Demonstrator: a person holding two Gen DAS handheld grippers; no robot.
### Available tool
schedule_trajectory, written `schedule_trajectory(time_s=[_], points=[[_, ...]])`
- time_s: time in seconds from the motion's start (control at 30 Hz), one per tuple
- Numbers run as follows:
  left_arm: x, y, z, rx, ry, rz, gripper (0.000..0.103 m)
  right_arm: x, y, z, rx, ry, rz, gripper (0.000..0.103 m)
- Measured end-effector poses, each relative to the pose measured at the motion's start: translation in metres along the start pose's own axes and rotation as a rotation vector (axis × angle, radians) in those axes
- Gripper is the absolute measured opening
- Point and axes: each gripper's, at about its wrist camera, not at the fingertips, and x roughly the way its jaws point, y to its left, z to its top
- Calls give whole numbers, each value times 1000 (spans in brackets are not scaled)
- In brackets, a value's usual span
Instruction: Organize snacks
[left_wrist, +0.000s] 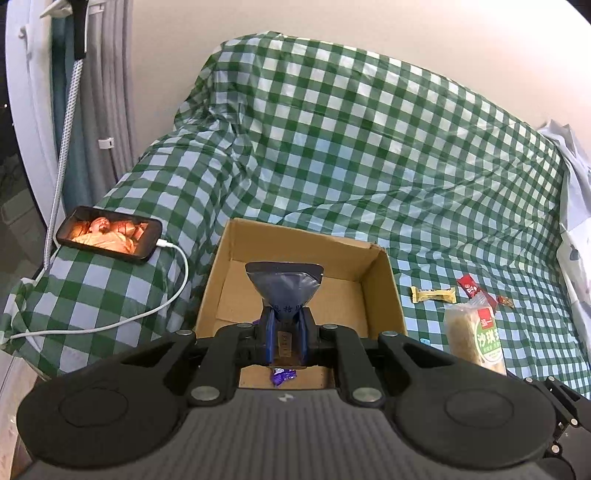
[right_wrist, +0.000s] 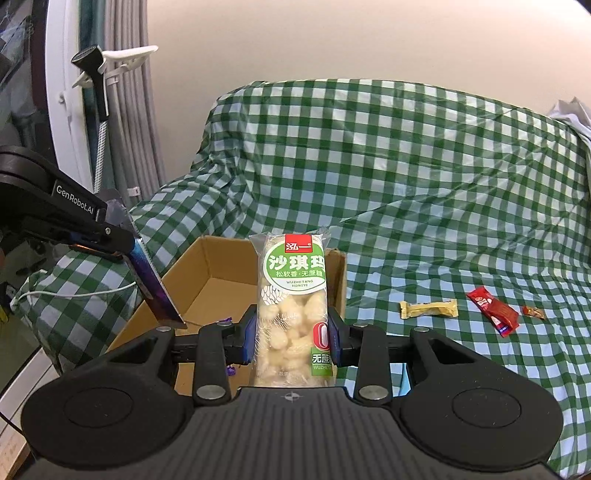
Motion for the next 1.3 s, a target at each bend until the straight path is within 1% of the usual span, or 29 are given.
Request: schedule_trajectory(time_s=[0.47, 1.3], points=[[18, 11, -2, -16, 36, 4, 14, 19, 9, 1, -27, 47, 14, 38], [77, 16, -7, -15, 148, 20, 14, 65, 9, -2, -17, 148, 44, 38]])
